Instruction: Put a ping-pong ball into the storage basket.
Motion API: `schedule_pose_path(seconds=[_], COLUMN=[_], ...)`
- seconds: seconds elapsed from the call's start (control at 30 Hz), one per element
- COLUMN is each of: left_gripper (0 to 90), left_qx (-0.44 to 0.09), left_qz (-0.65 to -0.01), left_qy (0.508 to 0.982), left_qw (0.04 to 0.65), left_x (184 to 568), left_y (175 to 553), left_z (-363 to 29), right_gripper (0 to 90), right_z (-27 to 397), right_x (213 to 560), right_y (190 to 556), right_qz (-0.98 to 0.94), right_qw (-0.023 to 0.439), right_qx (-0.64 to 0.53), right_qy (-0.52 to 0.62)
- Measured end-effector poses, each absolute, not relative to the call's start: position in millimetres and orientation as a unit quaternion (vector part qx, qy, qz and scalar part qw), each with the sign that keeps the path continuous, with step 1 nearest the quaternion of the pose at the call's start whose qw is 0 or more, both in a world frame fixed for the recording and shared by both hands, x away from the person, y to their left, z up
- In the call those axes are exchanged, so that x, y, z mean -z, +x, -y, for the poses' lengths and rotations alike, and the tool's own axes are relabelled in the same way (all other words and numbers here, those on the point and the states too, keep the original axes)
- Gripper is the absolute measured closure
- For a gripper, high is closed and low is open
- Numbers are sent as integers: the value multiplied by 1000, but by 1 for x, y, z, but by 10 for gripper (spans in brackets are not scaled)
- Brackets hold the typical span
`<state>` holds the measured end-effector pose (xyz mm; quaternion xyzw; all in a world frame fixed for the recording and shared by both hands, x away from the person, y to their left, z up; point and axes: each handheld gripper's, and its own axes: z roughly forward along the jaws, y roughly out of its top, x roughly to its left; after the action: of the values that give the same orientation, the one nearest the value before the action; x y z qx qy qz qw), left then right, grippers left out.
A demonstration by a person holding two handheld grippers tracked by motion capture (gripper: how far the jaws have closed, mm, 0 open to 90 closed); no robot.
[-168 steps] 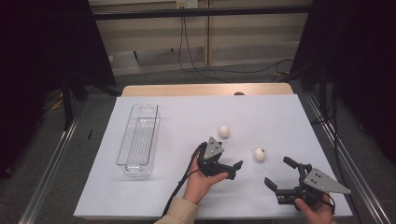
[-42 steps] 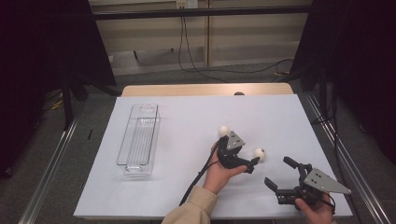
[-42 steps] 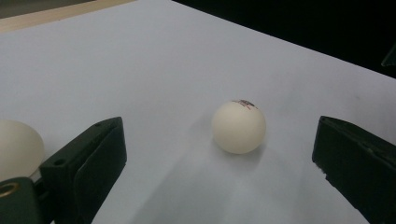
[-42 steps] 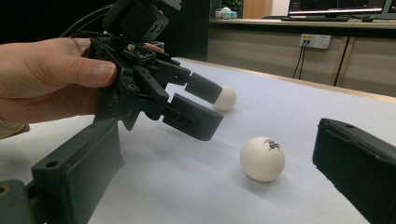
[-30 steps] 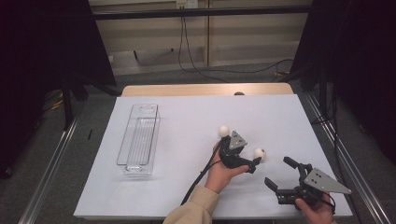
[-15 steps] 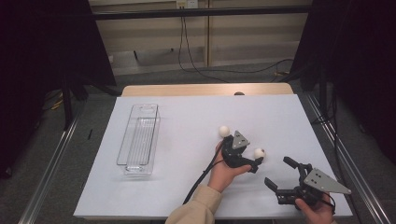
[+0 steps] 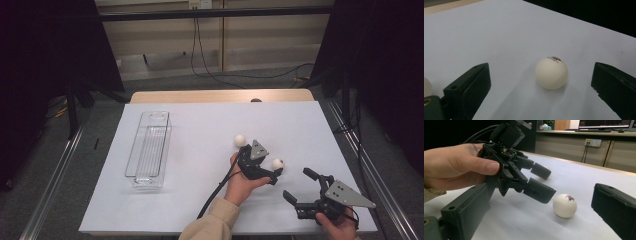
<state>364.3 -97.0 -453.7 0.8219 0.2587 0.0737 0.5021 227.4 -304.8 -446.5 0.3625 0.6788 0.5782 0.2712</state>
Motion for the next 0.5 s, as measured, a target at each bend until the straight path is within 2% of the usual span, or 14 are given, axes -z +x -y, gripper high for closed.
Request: schedule_pose_path(seconds=[0.5], left_gripper=[58], left_qx=[-77], left_qz=[-252], left_qy=[836], left_qw=[482], left_x=[452], left_y=[366], left_z=[107], right_gripper=[9], right_z=[305], right_x=[446], right_y=[227], right_qz=[-680], right_qw=[273], right_qx=[-577], right_qy=[361])
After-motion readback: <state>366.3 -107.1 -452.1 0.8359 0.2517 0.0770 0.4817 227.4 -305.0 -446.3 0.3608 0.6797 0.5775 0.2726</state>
